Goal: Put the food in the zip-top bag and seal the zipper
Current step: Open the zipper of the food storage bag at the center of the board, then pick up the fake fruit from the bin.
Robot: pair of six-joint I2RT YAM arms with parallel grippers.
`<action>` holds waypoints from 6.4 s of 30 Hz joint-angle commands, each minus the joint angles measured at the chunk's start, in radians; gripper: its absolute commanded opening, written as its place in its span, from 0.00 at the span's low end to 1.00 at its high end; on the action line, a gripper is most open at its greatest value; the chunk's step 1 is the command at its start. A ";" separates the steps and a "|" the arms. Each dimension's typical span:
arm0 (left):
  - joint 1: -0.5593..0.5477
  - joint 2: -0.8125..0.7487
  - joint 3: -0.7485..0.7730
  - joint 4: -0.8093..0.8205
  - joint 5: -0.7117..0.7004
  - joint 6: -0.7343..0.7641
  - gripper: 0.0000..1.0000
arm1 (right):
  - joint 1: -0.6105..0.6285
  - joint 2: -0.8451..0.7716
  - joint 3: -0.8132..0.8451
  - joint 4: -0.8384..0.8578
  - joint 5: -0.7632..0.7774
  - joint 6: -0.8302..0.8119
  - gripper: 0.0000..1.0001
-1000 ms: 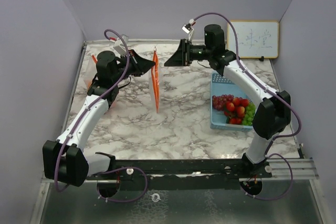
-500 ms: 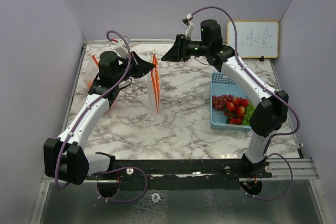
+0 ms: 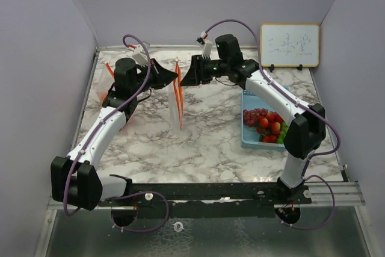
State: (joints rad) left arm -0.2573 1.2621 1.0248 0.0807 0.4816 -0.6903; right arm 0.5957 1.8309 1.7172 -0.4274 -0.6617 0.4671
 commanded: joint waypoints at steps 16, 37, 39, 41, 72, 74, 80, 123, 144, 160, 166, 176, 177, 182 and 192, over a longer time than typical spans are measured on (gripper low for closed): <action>-0.010 -0.007 0.029 0.038 -0.010 -0.011 0.00 | 0.007 -0.045 -0.082 0.111 -0.030 0.064 0.46; -0.011 -0.026 0.024 0.030 -0.022 -0.003 0.00 | 0.027 -0.033 -0.099 0.102 0.096 0.068 0.06; -0.011 -0.033 0.024 0.006 -0.031 0.012 0.00 | 0.027 -0.044 -0.103 0.097 0.112 0.062 0.03; -0.010 -0.040 0.032 -0.039 -0.048 0.042 0.00 | 0.027 -0.055 -0.096 0.072 0.150 0.046 0.02; -0.010 0.089 0.285 -0.313 -0.032 -0.035 0.26 | 0.035 -0.068 0.075 0.060 0.477 -0.149 0.02; -0.010 0.090 0.287 -0.306 -0.027 -0.063 0.37 | 0.037 -0.062 0.078 0.070 0.466 -0.147 0.02; -0.015 0.102 0.250 -0.244 0.002 -0.157 0.48 | 0.050 -0.048 0.090 0.094 0.461 -0.148 0.02; -0.015 0.229 0.575 -1.027 -0.317 0.328 0.00 | -0.044 -0.171 -0.244 0.058 0.833 -0.183 0.02; -0.237 0.615 0.842 -1.028 -0.375 0.347 0.00 | -0.044 -0.248 -0.217 -0.063 0.773 -0.191 0.83; -0.238 0.660 0.856 -0.987 -0.294 0.379 0.00 | -0.293 -0.376 -0.311 -0.617 0.905 -0.040 1.00; -0.238 0.662 0.859 -0.985 -0.270 0.391 0.00 | -0.330 -0.409 -0.318 -0.796 1.002 0.097 1.00; -0.238 0.667 0.855 -0.977 -0.236 0.397 0.00 | -0.332 -0.494 -0.366 -0.932 0.750 0.155 0.72; -0.238 0.668 0.854 -0.977 -0.235 0.396 0.00 | -0.332 -0.507 -0.390 -0.944 0.718 0.170 0.71; -0.238 0.671 0.841 -0.972 -0.232 0.398 0.00 | -0.330 -0.600 -0.581 -0.900 0.642 0.210 0.71; -0.238 0.651 0.805 -0.958 -0.216 0.396 0.00 | -0.331 -0.570 -0.705 -0.679 0.720 0.251 0.69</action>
State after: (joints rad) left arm -0.4969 1.9213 1.8442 -0.8970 0.2398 -0.3038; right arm 0.2653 1.2369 1.0142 -1.2484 0.0143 0.6769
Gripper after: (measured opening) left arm 0.010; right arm 0.702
